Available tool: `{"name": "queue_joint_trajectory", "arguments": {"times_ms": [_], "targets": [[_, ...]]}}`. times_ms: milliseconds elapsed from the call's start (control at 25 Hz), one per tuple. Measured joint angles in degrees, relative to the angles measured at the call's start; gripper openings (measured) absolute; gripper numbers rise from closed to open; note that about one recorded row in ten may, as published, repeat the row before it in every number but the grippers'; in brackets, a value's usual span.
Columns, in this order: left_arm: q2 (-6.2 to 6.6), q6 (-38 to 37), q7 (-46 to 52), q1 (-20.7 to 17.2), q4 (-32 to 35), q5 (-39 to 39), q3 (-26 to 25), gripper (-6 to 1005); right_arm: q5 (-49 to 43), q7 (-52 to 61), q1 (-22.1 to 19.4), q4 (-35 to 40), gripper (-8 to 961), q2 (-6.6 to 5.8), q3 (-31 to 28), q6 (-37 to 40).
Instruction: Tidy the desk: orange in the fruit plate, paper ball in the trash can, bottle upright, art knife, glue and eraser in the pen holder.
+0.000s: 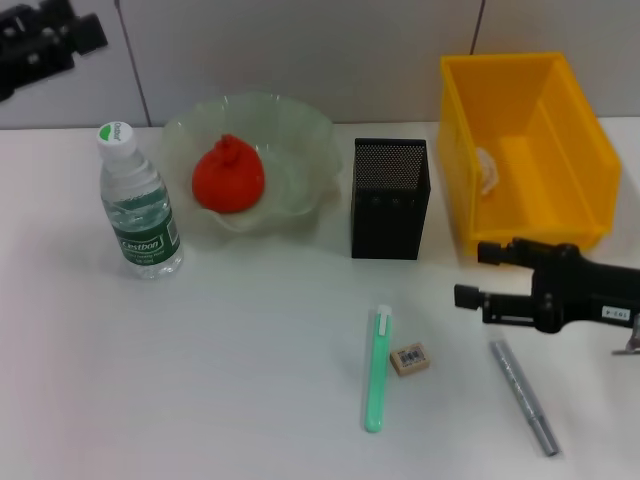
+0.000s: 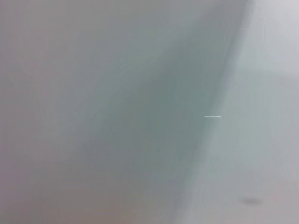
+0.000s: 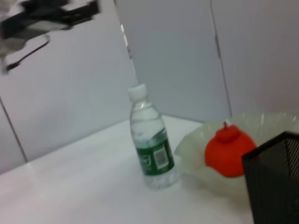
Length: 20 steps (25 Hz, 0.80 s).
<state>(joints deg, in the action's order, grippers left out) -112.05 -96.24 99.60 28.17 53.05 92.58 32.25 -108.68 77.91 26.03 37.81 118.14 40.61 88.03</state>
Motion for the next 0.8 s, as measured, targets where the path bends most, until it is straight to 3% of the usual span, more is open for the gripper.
{"name": "queue_joint_trajectory", "arguments": {"times_ms": [40,80,160,200,360,400,560,800], "targets": [[1.04,-6.5,0.0,0.3,-2.3,-2.3,1.5,791,0.2,0.2,0.2,0.0,830,0.00,-0.8,0.4],[1.12,-10.1,-0.3,0.7,-3.4,-2.6,2.9,790,0.5,0.5,0.6,0.0,830,0.01,-1.5,1.0],[0.93,-11.8,-1.0,0.8,-3.7,-2.4,4.1,790,1.1,2.0,1.0,0.0,830,-0.09,-1.8,1.7],[-0.13,-13.2,-3.7,1.0,-4.3,-0.6,8.7,790,1.3,3.2,1.3,0.0,830,-0.22,-1.8,2.1],[-1.76,-11.4,-7.8,1.0,-4.7,4.0,14.3,789,1.4,10.6,3.2,1.6,830,-1.02,-1.6,4.2],[-3.26,-9.3,-11.0,1.3,-5.5,8.3,16.7,789,1.3,13.3,3.9,2.4,830,-1.34,-1.4,4.7],[-4.92,-4.1,-17.6,2.5,-10.3,15.4,17.1,788,-1.1,25.6,7.0,6.6,830,-3.15,1.9,7.1],[-4.60,-1.4,-22.2,2.3,-14.9,16.7,16.5,787,-11.3,46.0,15.4,10.9,830,-6.09,9.4,9.0]]}}
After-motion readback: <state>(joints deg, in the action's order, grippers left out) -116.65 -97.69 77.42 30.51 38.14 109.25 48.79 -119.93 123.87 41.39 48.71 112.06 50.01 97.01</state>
